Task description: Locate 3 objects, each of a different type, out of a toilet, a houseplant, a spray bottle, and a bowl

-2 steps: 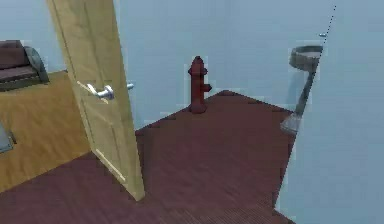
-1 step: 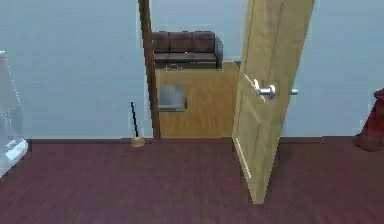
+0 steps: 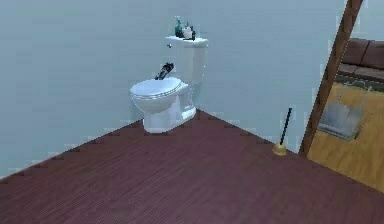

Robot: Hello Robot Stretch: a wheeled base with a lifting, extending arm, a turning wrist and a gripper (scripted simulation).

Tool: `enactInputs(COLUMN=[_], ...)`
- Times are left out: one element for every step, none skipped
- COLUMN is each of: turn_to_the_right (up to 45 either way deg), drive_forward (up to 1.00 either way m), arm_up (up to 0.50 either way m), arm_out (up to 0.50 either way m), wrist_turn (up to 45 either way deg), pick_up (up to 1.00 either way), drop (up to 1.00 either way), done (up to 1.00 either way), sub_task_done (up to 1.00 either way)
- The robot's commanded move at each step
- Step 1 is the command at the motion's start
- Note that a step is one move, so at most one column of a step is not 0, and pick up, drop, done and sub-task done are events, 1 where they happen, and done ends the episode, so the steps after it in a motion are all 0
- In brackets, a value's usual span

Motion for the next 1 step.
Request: enactInputs(turn_to_the_right=[-12.0], drive_forward=[0.00], arm_up=[0.00], arm_out=[0.00], wrist_turn=[0.0], pick_up=[0.00], drop=[0.00], done=[0.00], sub_task_done=[0.00])
